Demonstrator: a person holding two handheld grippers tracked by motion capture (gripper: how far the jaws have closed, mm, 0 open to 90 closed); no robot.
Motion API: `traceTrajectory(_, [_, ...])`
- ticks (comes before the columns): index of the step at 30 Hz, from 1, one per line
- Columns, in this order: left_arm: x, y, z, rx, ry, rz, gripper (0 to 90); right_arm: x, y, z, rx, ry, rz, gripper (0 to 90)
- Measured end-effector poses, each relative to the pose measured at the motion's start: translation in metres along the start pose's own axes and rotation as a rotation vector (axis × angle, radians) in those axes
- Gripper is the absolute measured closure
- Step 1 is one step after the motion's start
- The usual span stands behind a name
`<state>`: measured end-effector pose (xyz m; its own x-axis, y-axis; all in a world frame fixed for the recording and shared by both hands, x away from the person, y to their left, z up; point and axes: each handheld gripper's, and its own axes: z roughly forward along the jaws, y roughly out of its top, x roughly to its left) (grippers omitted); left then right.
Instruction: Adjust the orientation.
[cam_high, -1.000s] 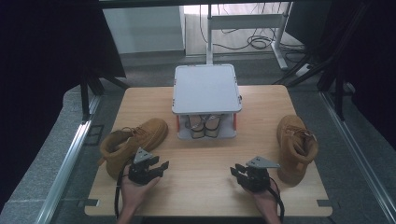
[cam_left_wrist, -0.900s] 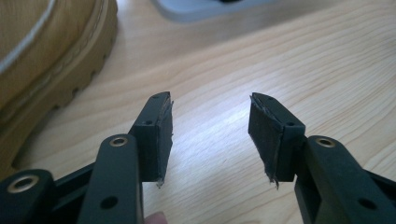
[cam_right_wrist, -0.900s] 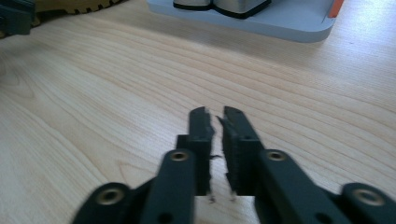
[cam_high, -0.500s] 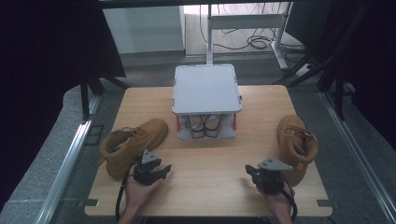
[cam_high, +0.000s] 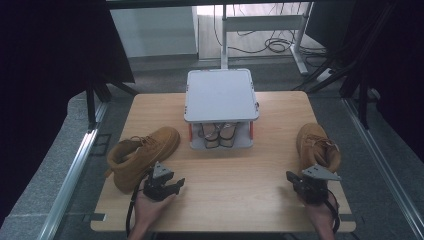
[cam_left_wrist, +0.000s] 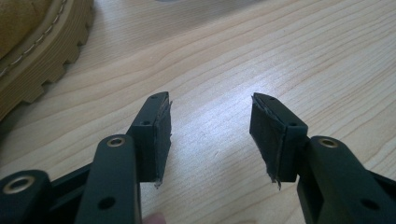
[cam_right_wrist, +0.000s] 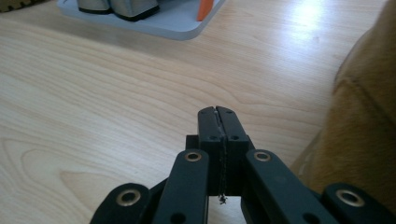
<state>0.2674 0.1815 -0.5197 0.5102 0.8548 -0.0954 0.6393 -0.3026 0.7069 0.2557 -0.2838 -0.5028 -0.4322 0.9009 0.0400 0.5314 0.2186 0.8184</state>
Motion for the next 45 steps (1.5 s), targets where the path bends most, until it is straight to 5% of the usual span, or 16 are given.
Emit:
traceTrajectory(22, [0.006, -0.003, -0.005, -0.002, -0.025, -0.028, 46.7, -0.012, -0.002, -0.008, -0.007, -0.112, -0.017, 89.7])
traceTrajectory(45, [0.011, -0.005, -0.008, -0.009, -0.017, -0.042, 46.2, -0.015, -0.014, -0.029, -0.003, -0.143, 0.016, 89.8])
